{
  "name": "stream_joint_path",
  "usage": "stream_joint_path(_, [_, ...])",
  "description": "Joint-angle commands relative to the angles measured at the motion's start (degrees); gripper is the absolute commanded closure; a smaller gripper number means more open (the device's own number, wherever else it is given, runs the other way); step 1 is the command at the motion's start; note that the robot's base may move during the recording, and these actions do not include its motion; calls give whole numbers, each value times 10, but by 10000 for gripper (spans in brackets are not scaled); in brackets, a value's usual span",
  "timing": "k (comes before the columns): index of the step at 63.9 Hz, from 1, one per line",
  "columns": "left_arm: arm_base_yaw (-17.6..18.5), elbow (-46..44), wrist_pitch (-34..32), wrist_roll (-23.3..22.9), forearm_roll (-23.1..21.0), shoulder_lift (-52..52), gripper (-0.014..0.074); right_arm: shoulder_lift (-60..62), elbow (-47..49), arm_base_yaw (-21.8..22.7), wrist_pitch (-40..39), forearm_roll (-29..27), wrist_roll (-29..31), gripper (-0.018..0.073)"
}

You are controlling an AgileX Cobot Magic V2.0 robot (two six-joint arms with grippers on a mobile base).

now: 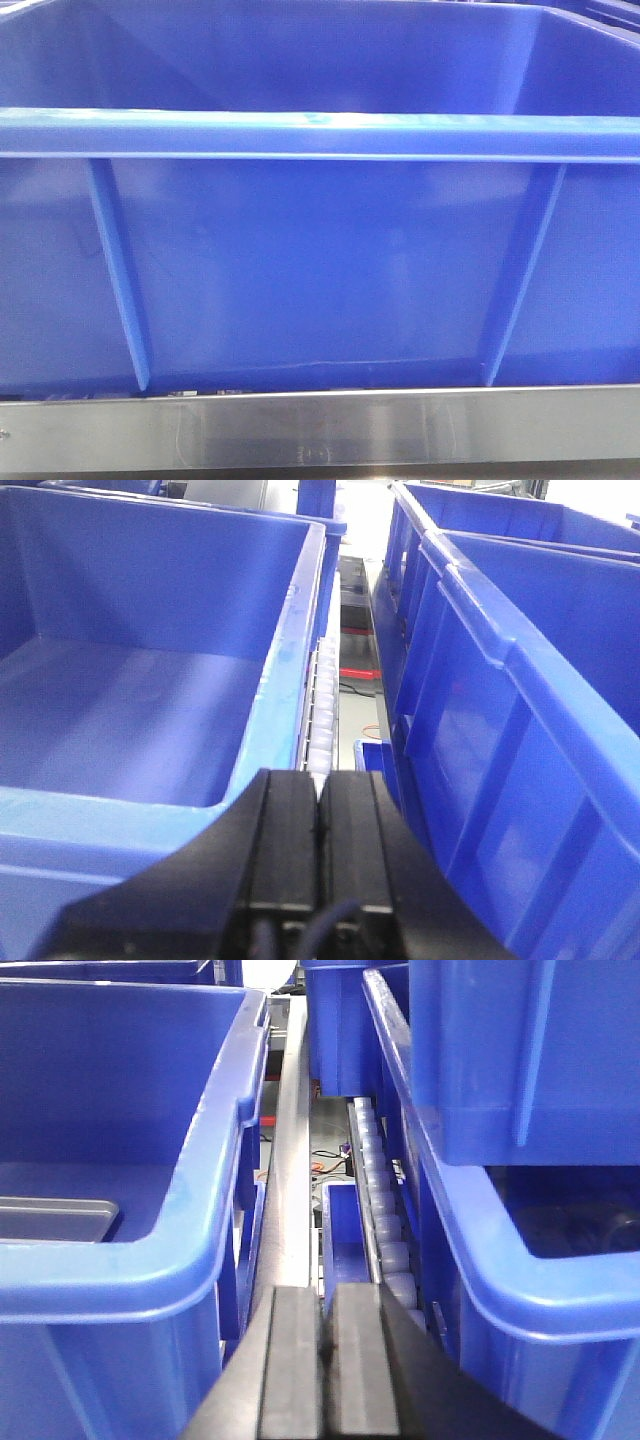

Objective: Grab silver tray and place in blue box

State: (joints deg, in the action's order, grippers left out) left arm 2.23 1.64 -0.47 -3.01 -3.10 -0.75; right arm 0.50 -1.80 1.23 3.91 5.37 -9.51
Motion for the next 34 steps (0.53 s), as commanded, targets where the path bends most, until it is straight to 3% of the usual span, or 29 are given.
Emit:
stream_joint_path(1, [-2, -1, -47, 2, 0, -9, 701, 13, -1, 3, -48, -1, 6, 506])
stream_joint_path(34, [-2, -1, -47, 2, 0, -9, 701, 13, -1, 3, -48, -1, 6, 506])
